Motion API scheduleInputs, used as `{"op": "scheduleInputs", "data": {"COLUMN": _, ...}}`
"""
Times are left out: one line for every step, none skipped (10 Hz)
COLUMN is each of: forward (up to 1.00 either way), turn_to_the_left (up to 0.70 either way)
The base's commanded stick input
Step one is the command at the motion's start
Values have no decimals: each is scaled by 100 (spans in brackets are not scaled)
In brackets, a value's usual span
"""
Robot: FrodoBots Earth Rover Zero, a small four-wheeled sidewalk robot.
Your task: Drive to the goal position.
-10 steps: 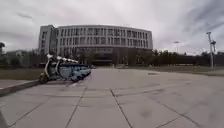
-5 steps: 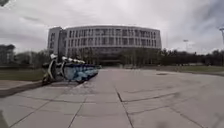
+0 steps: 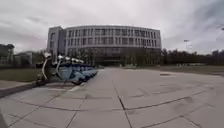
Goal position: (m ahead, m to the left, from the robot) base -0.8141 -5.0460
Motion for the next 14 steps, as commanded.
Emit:
{"op": "scheduleInputs", "data": {"forward": 70, "turn_to_the_left": 0}}
{"op": "scheduleInputs", "data": {"forward": 70, "turn_to_the_left": 0}}
{"op": "scheduleInputs", "data": {"forward": 70, "turn_to_the_left": 0}}
{"op": "scheduleInputs", "data": {"forward": 70, "turn_to_the_left": 0}}
{"op": "scheduleInputs", "data": {"forward": 70, "turn_to_the_left": 0}}
{"op": "scheduleInputs", "data": {"forward": 70, "turn_to_the_left": 0}}
{"op": "scheduleInputs", "data": {"forward": 70, "turn_to_the_left": 0}}
{"op": "scheduleInputs", "data": {"forward": 70, "turn_to_the_left": 0}}
{"op": "scheduleInputs", "data": {"forward": 70, "turn_to_the_left": 0}}
{"op": "scheduleInputs", "data": {"forward": 70, "turn_to_the_left": 0}}
{"op": "scheduleInputs", "data": {"forward": 70, "turn_to_the_left": 0}}
{"op": "scheduleInputs", "data": {"forward": 70, "turn_to_the_left": 0}}
{"op": "scheduleInputs", "data": {"forward": 70, "turn_to_the_left": 0}}
{"op": "scheduleInputs", "data": {"forward": 70, "turn_to_the_left": 0}}
